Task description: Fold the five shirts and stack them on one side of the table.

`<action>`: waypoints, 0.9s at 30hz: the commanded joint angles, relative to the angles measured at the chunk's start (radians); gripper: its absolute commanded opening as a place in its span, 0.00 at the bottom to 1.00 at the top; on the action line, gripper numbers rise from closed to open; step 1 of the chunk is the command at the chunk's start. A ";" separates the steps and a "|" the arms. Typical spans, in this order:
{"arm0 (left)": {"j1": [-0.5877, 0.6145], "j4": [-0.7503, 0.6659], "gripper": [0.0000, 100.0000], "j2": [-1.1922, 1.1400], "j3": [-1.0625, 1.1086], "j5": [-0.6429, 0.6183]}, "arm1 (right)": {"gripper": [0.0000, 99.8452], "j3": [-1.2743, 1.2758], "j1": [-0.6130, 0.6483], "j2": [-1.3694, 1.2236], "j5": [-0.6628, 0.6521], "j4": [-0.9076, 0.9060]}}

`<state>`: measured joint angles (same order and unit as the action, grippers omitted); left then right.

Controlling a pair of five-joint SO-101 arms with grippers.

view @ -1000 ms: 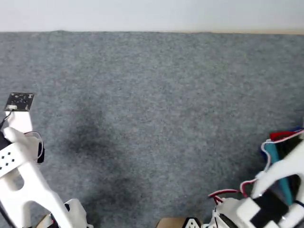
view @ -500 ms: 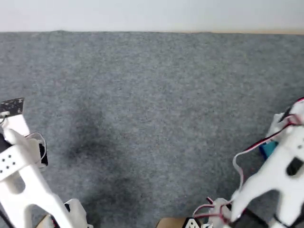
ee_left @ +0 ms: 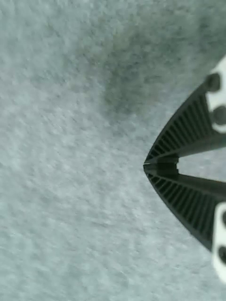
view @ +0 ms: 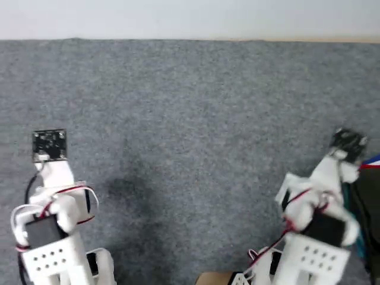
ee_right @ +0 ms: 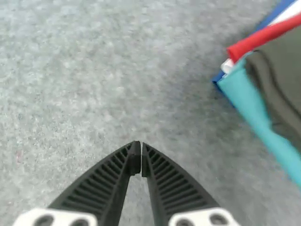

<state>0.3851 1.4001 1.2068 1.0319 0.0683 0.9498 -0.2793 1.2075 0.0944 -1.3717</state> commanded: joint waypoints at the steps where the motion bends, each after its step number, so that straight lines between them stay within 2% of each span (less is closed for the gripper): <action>1: -0.031 -0.133 0.00 0.098 0.088 -0.011 | 0.01 0.187 0.041 0.223 0.003 0.096; 6: -0.041 -0.339 0.00 0.215 0.320 -0.008 | 0.01 0.387 0.124 0.499 0.000 0.114; 9: -0.098 -0.393 0.00 0.302 0.417 -0.006 | 0.01 0.489 0.162 0.624 -0.002 0.114; 17: -0.311 -0.411 0.00 0.620 0.625 -0.003 | 0.01 0.637 0.257 0.605 0.002 0.197; 22: -0.367 -0.433 0.00 0.591 0.651 -0.009 | 0.01 0.732 0.311 0.607 0.000 0.265; 27: -0.364 -0.428 0.00 0.589 0.651 -0.005 | 0.01 0.733 0.348 0.607 0.000 0.222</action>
<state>0.0307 0.9889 1.7975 1.6855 0.0683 1.6678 0.0537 1.8029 0.0944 -1.1354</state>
